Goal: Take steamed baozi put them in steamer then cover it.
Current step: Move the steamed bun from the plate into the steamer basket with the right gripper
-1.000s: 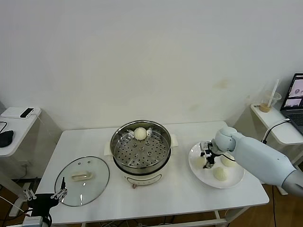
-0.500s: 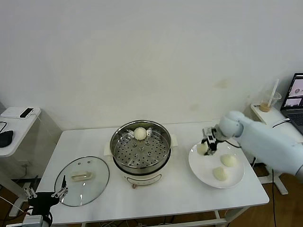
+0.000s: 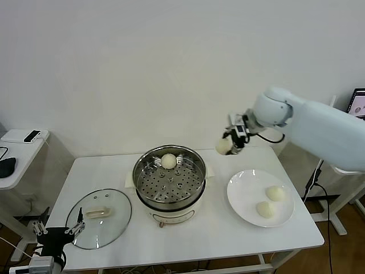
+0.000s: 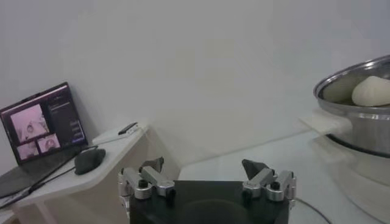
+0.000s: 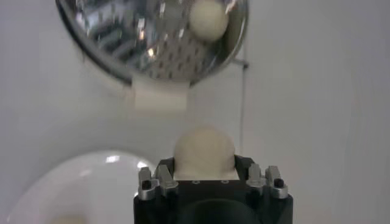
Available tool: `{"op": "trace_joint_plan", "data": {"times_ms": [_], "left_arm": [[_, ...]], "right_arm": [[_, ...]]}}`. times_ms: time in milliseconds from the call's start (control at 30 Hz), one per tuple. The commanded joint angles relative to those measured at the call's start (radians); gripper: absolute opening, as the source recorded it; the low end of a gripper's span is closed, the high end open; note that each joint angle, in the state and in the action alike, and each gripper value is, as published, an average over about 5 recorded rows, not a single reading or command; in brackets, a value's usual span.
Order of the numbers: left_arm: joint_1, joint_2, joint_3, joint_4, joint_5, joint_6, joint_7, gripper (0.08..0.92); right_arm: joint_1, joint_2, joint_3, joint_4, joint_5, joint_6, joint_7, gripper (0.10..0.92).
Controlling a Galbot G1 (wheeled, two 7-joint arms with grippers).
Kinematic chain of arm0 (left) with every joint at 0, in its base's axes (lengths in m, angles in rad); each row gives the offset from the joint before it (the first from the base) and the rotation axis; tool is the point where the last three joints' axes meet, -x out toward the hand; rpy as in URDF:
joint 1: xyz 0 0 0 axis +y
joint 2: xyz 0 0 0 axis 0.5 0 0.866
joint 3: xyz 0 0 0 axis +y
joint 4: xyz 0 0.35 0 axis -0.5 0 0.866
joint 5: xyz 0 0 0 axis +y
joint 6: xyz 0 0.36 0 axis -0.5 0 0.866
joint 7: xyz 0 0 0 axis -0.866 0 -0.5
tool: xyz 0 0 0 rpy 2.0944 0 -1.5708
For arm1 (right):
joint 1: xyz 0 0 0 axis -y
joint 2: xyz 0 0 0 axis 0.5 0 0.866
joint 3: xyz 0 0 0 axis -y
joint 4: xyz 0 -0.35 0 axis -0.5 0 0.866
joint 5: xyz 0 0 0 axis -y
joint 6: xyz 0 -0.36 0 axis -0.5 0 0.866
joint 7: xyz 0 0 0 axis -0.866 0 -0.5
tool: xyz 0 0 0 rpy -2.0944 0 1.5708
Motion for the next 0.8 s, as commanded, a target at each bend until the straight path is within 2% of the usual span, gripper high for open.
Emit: {"op": "trace_joint_plan", "data": {"times_ms": [33, 333, 800], "left_arm": [[-0.002, 0.002, -0.007, 0.003, -0.002, 0.002, 0.001, 0.823], [0.001, 0.005, -0.044, 0.005, -0.014, 0.004, 0.002, 0.823], [0.006, -0.01, -0.053, -0.003, -0.012, 0.002, 0.003, 0.823]], "right_arm": [[0.079, 0.253, -0.065, -0.017, 0.24, -0.117, 0.09, 0.619], [-0.045, 0.47, -0.072, -0.193, 0.276, -0.164, 0.159, 0.619], [-0.184, 0.611, -0.058, -0.389, 0.202, -0.167, 0.194, 0.619]]}}
